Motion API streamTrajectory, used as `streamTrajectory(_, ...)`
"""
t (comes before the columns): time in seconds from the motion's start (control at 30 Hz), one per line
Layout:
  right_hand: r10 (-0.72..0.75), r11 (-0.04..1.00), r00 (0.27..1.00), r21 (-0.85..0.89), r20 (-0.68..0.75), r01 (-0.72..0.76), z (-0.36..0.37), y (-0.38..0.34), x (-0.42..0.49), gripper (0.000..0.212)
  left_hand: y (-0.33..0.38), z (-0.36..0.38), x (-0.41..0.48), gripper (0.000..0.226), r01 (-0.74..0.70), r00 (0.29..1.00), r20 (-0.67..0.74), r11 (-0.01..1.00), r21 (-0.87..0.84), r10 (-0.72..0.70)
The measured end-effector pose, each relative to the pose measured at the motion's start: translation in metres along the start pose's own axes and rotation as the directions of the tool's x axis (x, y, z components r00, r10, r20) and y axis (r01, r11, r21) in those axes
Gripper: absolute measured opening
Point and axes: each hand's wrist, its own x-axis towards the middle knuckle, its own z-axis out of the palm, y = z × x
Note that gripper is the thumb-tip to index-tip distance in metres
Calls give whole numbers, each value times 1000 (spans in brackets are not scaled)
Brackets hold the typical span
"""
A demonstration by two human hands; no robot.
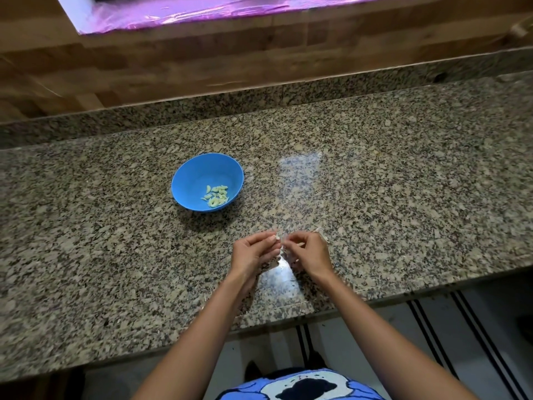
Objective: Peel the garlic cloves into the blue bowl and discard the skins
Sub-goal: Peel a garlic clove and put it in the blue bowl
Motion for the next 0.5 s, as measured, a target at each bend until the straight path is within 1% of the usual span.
streamTrajectory(0.1,-89,994,996,-62,5,89,0,-3,-2,26,-2,-1,2,13,-62,997,-28,988,139,67)
streamTrajectory(0.2,-220,965,975,-148,-8,217,1,-8,-4,23,-4,-2,4,11,-100,993,-31,961,257,112)
streamTrajectory(0.33,-296,926,955,-241,7,289,-2,-12,-3,21,-5,1,2,11,-164,983,-20,931,325,180)
streamTrajectory(0.4,-307,920,951,-247,27,304,-3,-13,-2,23,-6,2,3,11,-235,965,-14,892,387,261)
streamTrajectory(0.5,-247,957,969,-149,21,248,-1,-15,0,23,-6,2,3,10,-326,931,17,810,487,364)
